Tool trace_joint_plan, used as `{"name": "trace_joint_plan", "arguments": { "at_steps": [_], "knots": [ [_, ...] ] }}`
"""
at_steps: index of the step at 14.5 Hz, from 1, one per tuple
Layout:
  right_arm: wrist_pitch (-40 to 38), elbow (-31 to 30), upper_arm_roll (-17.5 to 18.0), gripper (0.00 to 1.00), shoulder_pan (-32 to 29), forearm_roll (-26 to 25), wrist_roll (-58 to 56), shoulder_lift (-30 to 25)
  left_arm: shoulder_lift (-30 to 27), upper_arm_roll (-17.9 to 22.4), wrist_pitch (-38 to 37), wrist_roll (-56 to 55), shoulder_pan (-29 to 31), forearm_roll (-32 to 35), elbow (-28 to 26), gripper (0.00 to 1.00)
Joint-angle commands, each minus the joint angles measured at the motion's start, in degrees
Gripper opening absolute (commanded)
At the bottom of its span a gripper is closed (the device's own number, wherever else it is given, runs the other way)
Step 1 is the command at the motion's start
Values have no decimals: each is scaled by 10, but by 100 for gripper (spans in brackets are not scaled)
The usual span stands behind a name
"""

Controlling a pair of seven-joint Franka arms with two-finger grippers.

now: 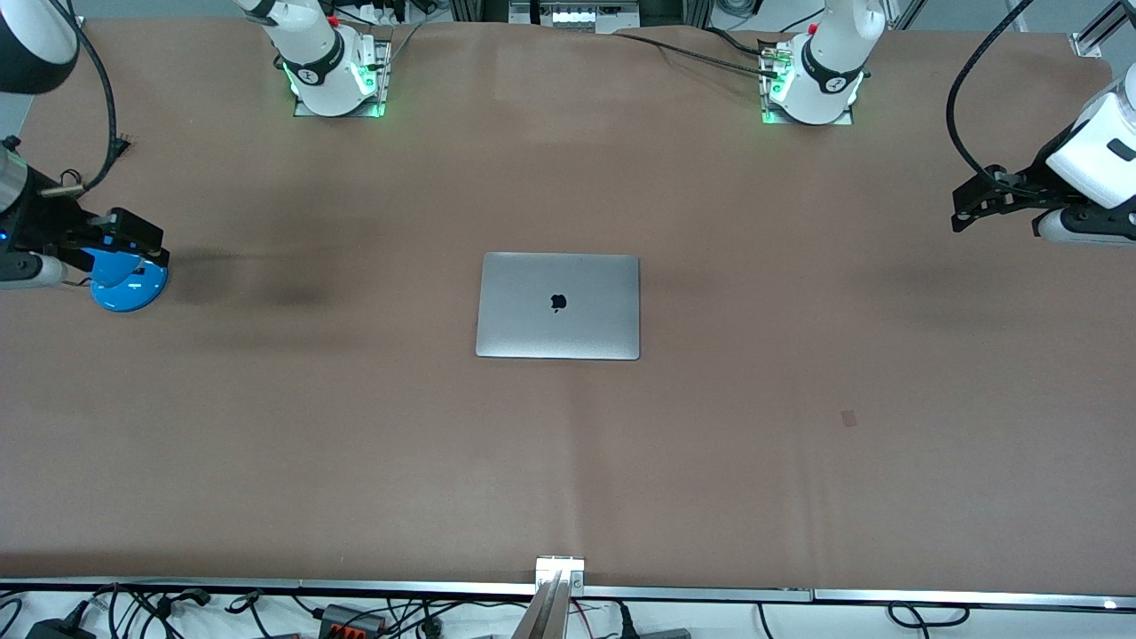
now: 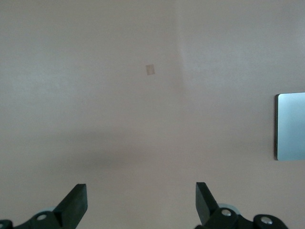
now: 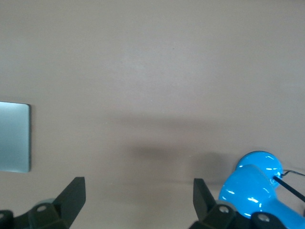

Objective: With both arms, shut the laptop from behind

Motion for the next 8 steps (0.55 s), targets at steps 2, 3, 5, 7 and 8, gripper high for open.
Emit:
{"name": "trace_joint_plan", "arguments": {
  "at_steps": [2,3,5,7,8],
  "knots": [
    [-5,16,1,100,3,-10,3,9,-5,0,-8,-4,-3,-7,5,100],
    [-11,16,1,100,3,-11,3,8,-5,0,-8,-4,-3,-7,5,100],
    [-17,18,0,100,1,-10,3,8,-5,0,-17,-4,-3,-9,11,100],
    [-17,18,-1,100,1,-10,2,8,-5,0,-27,-4,-4,-15,14,100],
    [-18,18,-1,100,1,-10,2,8,-5,0,-27,-4,-4,-15,14,100]
  ]
}}
